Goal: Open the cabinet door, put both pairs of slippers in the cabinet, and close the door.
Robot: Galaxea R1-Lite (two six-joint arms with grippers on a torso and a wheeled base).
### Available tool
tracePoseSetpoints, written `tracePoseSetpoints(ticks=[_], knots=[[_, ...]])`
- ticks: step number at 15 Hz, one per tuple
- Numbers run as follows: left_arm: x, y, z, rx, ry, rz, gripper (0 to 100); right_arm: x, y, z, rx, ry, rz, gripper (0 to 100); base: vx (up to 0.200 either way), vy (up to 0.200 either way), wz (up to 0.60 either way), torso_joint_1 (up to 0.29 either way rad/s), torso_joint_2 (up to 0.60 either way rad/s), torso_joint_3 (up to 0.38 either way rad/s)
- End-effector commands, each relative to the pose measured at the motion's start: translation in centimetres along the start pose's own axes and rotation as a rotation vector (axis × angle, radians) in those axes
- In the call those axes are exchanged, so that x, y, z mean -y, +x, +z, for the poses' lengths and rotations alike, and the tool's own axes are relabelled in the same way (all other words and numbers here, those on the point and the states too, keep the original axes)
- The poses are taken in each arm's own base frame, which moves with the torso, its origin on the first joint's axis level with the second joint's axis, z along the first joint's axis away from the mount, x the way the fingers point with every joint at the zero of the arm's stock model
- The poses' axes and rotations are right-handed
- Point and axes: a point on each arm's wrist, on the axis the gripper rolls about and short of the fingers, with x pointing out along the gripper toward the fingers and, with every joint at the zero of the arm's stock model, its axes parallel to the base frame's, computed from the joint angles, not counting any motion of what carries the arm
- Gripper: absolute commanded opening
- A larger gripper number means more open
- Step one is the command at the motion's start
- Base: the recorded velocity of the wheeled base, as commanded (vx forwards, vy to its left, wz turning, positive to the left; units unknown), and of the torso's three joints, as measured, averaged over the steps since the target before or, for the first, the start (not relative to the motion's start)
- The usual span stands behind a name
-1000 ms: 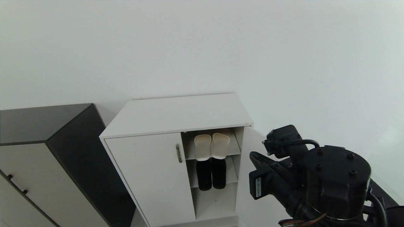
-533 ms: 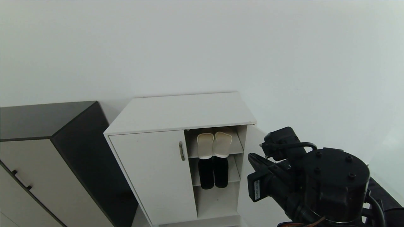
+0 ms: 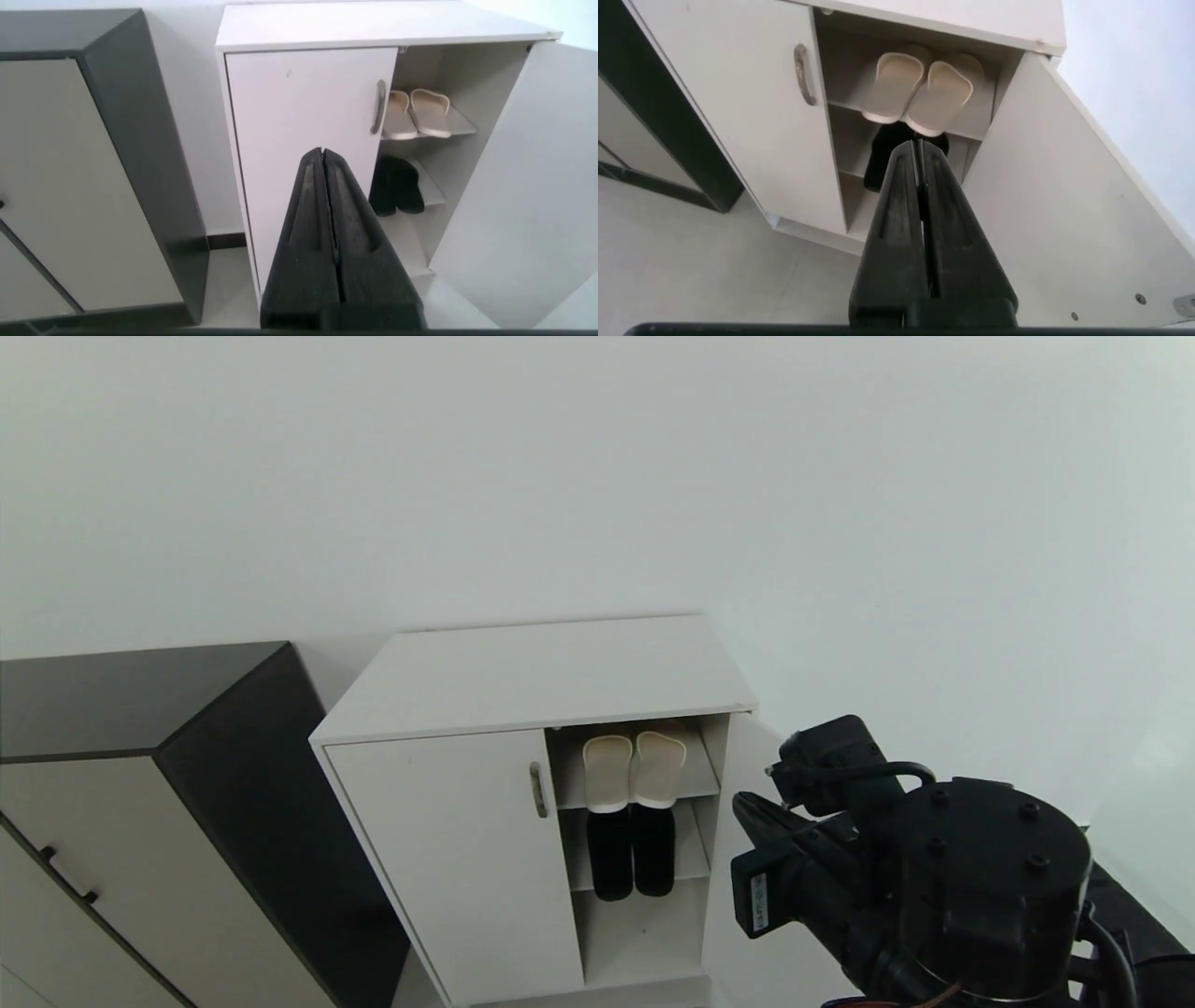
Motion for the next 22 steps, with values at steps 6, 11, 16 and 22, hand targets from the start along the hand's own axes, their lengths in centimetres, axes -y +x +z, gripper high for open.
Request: tracePoseSetpoints(ticks=[6,11,16,22], knots=[[0.0,0.0,0.0,-0.001,0.000,0.000,0,0.1,0.0,-0.1,-0.003,-0.006,-0.003,0,0.000,0.000,-0.10,0.121,-0.28,-0.149],[0.0,0.0,0.0,-0.001,-0.002,0.002,0,2.0,2.1,-0.2,-0.015,-0.011,-0.097,0,0.000,0.000,-0.12,0.003,0.00,-0.002],[0.0,0.0,0.0,-0.001,-0.002,0.002,0,5.6,5.4,1.8,-0.063,0.057,-0.250,0,-0.080,0.000,0.00,0.002,0.00,0.001],[0.0,0.0,0.0,-0.001,-0.002,0.002,0,10.1,10.7,0.9,-0.126,0.100,-0.430,0,-0.033,0.000,0.00,0.001,0.00,-0.001]])
